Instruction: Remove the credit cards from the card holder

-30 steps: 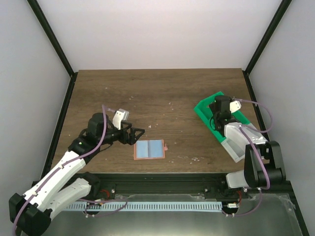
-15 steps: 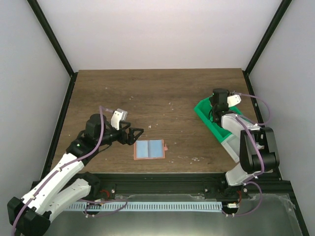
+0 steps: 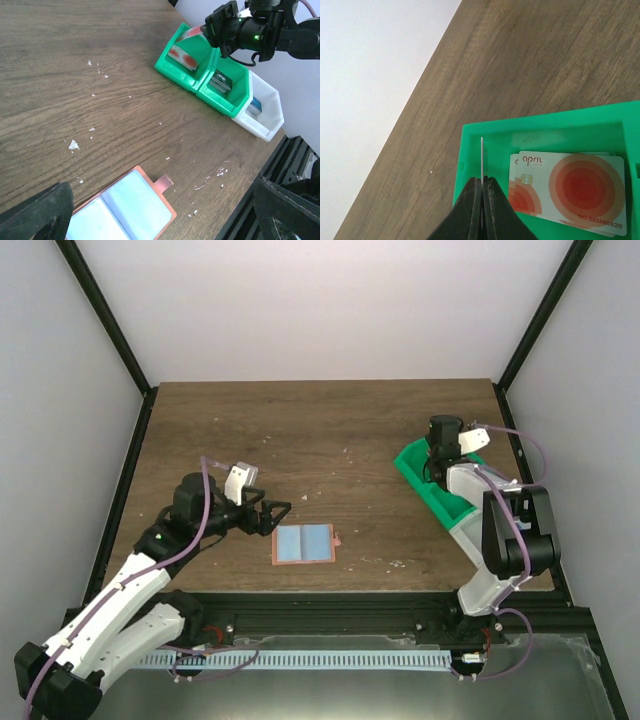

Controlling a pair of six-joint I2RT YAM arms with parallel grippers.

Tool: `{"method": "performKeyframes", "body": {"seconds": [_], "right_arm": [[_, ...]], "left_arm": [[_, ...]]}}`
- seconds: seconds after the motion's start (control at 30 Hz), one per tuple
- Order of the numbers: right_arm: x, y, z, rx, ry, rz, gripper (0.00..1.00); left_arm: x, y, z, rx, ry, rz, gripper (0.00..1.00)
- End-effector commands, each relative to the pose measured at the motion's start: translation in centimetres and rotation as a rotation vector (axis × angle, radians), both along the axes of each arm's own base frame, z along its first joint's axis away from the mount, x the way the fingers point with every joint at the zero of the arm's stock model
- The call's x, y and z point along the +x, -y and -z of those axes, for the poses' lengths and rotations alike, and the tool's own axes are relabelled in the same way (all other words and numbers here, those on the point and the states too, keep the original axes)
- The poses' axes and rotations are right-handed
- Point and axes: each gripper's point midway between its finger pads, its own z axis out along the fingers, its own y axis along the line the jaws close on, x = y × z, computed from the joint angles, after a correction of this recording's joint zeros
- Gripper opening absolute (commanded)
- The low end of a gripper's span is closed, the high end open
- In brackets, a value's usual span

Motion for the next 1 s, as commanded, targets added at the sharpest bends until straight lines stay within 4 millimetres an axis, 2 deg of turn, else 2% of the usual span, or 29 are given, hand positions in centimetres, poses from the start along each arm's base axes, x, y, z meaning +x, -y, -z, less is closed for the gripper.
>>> {"method": "performKeyframes", "body": {"seconds": [0.0, 0.13, 0.37, 0.47, 0.57, 0.97], "right_arm": [[0.7, 1.4, -0.4, -0.028, -0.005, 0.061, 0.0], [0.6, 1.6, 0.5, -0.009, -0.029, 0.076, 0.01], [1.6, 1.8, 1.2, -0.021, -0.059, 0.051, 0.0], [1.9, 2.0, 2.6, -0.012, -0.122, 0.042, 0.0], [2.0, 2.2, 3.1, -0.004, -0.141, 0.046, 0.01], [1.5, 2.8, 2.9, 0.006, -0.174, 0.087, 0.23]], "left_arm": [[-0.1, 0.0, 0.1, 0.002, 0.012, 0.008, 1.0], [-0.1, 0.1, 0.1, 0.004, 0.013, 0.009, 1.0], [-0.1, 0.1, 0.3, 0.006, 0.009, 0.014, 1.0], [-0.1, 0.2, 0.4, 0.007, 0.01, 0.017, 1.0], [-0.1, 0.2, 0.2, 0.006, 0.013, 0.018, 1.0], [-0.1, 0.2, 0.4, 0.009, 0.013, 0.024, 1.0]]}}
